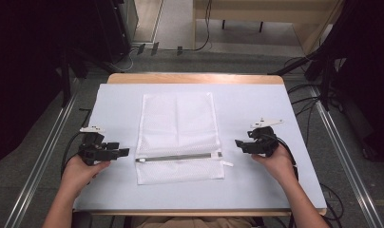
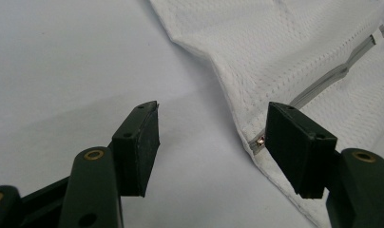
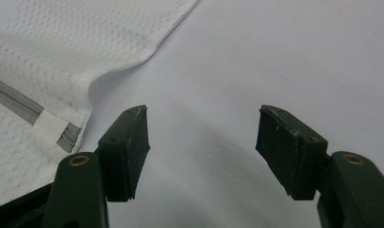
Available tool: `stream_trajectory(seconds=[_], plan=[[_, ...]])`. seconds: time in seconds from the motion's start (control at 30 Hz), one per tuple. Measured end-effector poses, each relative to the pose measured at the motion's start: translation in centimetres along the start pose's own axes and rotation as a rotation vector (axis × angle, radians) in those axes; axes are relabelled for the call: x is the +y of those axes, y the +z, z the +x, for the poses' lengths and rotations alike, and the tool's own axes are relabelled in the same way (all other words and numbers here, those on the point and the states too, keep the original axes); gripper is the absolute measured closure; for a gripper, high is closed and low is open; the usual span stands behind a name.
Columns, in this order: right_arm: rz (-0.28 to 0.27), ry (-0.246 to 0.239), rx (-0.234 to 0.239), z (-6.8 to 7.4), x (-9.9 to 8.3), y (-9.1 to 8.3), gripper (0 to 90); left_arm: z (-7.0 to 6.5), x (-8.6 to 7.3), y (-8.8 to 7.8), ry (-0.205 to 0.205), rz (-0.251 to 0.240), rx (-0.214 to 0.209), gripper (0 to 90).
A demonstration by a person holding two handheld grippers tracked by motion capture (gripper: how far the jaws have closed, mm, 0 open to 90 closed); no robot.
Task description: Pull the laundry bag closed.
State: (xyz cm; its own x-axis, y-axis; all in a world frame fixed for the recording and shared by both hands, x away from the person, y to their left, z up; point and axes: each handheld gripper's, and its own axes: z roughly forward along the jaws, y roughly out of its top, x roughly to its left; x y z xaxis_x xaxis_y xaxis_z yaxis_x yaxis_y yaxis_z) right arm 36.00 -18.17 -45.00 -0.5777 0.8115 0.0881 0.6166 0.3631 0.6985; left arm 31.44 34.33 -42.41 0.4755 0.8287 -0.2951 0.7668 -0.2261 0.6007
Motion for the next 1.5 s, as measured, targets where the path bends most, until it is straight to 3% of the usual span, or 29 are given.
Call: stream_trajectory(seconds=[0.37, 0.77, 1.5], plan=[[-0.003, -0.013, 0.015, 0.7, 0.2, -0.2, 37.9, -0.1, 0.0, -0.1, 0.014, -0.001, -0.008, 36.9], [0.002, -0.057, 0.054, 2.2, 0.4, -0.3, 40.0, -0.6, 0.1, 0.4, 0.027, 0.012, -0.009, 37.4], [0.005, -0.120, 0.125, 5.2, 1.6, 0.2, 42.8, -0.6, 0.2, -0.1, 0.017, -0.007, -0.018, 37.0]])
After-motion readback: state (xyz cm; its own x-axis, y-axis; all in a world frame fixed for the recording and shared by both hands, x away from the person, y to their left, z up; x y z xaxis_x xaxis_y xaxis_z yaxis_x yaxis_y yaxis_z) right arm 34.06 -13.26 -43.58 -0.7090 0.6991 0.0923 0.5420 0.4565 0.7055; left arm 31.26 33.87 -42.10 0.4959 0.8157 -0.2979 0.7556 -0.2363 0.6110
